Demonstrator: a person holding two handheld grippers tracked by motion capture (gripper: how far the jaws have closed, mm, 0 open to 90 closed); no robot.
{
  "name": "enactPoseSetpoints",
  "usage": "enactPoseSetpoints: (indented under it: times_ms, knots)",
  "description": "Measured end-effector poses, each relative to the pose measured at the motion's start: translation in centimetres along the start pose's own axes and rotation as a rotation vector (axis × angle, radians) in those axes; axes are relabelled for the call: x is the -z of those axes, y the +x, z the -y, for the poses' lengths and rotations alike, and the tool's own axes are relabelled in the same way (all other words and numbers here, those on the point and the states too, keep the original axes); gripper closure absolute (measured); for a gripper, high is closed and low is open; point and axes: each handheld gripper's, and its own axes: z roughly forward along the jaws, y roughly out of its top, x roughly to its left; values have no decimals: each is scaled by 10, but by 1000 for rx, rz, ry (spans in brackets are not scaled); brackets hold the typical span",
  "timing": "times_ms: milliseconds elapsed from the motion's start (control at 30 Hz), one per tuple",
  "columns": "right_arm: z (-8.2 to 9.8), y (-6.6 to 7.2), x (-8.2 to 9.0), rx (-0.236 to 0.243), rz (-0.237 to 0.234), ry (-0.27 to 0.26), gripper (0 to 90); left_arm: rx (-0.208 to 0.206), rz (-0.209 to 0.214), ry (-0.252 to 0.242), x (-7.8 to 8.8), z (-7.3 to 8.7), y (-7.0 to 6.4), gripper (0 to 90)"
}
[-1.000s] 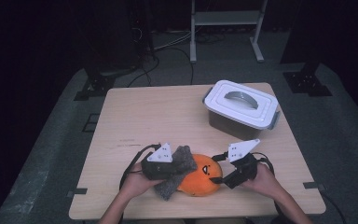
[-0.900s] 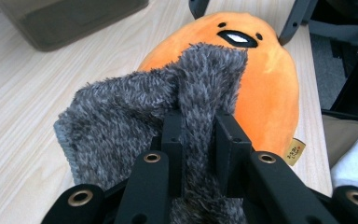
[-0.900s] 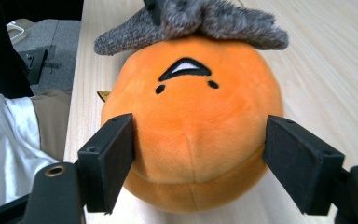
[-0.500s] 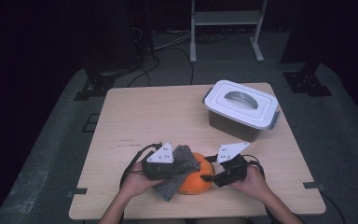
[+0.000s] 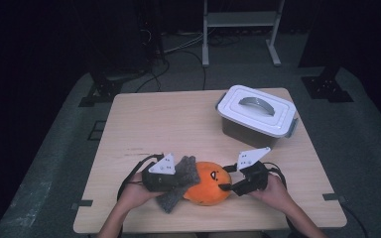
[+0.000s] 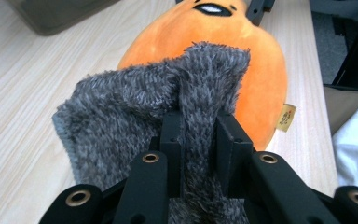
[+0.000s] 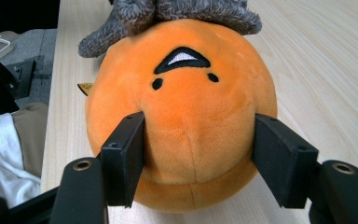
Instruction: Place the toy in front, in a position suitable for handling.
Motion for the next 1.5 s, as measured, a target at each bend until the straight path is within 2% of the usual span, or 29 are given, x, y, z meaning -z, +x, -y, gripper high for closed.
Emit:
enactPoseSetpoints:
  times_ms: [133, 200, 233, 267, 367, 467, 567, 700, 800, 900, 967, 1000, 1033, 1167, 1233, 1300, 1367, 1500]
  knots:
    - [-7, 5, -2, 1, 14, -4, 362, -33, 35, -57, -3, -16, -10, 743]
    - [-10, 10, -4, 11, 22, -8, 362, -49, 44, -59, -4, -20, -13, 732]
    - [-11, 11, -5, 25, 27, -5, 362, -80, 40, -44, -8, -23, -18, 727]
    - [-11, 11, -5, 31, 29, -1, 363, -89, 38, -47, -8, -22, -19, 724]
    - [-6, 5, -3, 10, 17, -3, 368, -79, 36, -43, -8, -18, -16, 734]
    - [-1, -1, 0, -21, 5, -6, 370, -56, 16, -10, -3, -7, -8, 742]
    - [-1, -3, 0, -27, 3, -7, 371, -45, -5, 21, 2, 1, -5, 742]
    - [-3, -4, -1, -51, -1, -10, 376, -24, -4, 19, 4, 5, -2, 742]
    - [-7, 0, -2, -58, 13, -8, 382, -54, -5, 16, 2, -4, -8, 743]
    - [-13, 4, -5, -51, 23, -16, 385, -93, 18, -16, 0, -16, -18, 742]
    - [-16, 7, -8, -44, 33, -15, 385, -140, 18, 1, -4, -21, -24, 741]
    - [-17, 7, -9, -40, 38, -10, 386, -140, 18, 1, -4, -21, -24, 741]
    - [-17, 7, -9, -44, 40, -5, 387, -164, 14, 6, -6, -21, -27, 740]
    - [-10, 0, -7, -84, 28, -5, 395, -153, 5, 33, -5, -12, -21, 742]
    - [-8, -4, -5, -103, 21, -10, 396, -131, 9, 34, -1, -6, -16, 742]
    - [-8, -6, -5, -106, 19, -10, 396, -127, 5, 44, 1, -3, -14, 741]
    - [-7, -7, -4, -113, 16, -7, 396, -106, -2, 59, 7, 3, -8, 740]
    - [-9, -6, -5, -104, 19, -7, 398, -90, 11, 60, 5, 5, -6, 737]
